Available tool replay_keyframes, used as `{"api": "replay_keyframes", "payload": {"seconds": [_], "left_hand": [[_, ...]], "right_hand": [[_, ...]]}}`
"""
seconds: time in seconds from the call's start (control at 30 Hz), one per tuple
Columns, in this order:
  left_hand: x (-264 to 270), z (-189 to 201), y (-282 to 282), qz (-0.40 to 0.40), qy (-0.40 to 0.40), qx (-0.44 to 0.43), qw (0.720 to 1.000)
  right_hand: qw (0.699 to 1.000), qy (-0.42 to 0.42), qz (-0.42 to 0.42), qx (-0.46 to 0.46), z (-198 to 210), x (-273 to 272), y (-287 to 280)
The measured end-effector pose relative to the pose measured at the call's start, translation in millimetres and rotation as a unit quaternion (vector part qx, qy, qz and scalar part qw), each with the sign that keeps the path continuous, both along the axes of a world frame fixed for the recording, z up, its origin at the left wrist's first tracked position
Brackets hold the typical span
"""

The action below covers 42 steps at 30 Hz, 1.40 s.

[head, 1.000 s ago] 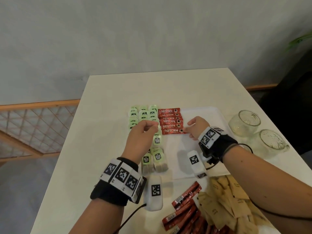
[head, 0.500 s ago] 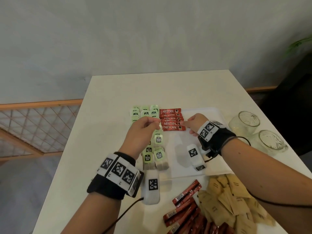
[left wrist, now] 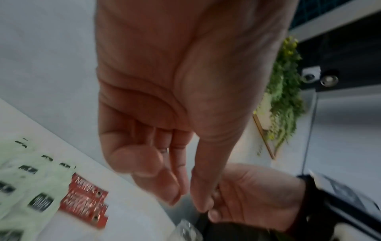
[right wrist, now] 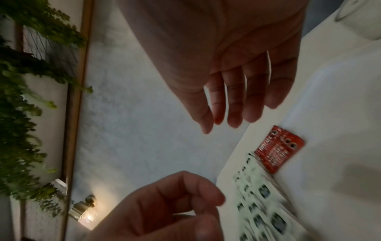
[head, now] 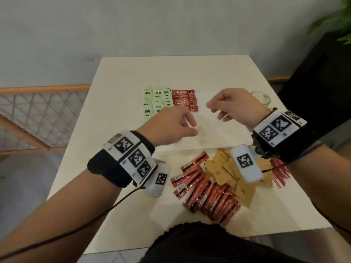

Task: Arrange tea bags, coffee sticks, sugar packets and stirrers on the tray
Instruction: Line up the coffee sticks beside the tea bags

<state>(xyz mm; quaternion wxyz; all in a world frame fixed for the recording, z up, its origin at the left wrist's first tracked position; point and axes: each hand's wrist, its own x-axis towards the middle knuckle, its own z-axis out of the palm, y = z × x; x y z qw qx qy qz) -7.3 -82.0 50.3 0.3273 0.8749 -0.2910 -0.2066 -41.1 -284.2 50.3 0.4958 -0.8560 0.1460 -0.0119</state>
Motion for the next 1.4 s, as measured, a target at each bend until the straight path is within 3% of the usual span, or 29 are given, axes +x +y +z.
{"api": "replay_keyframes", "payload": {"seconds": [0.2,0.53,0.8,1.1,1.4], "left_hand": [[-55,-53,0,-0.102,-0.068,0.182,0.976],[-81,-94,-4,-0.036,-0.145,0.284,0.947],[-86,-102,-14,-0.035,-0.122,0.286,0.950],[-70,-99,-13,-0.025,-0.041,0.290,0.956],[-52,-76,3,-0.035,-0.003,0.151,0.988]], "right_hand": [[0.994,0.059,0.061,-0.071,-43,-75,-4],[0.967,0.167,0.176,-0.081,-94,-145,-13],[0.945,0.159,0.206,-0.197,-111,-149,-9],[0.963,0.118,0.174,-0.167,-114,-144,-11],[0.977,0.091,0.179,-0.067,-104,-129,-15]]}}
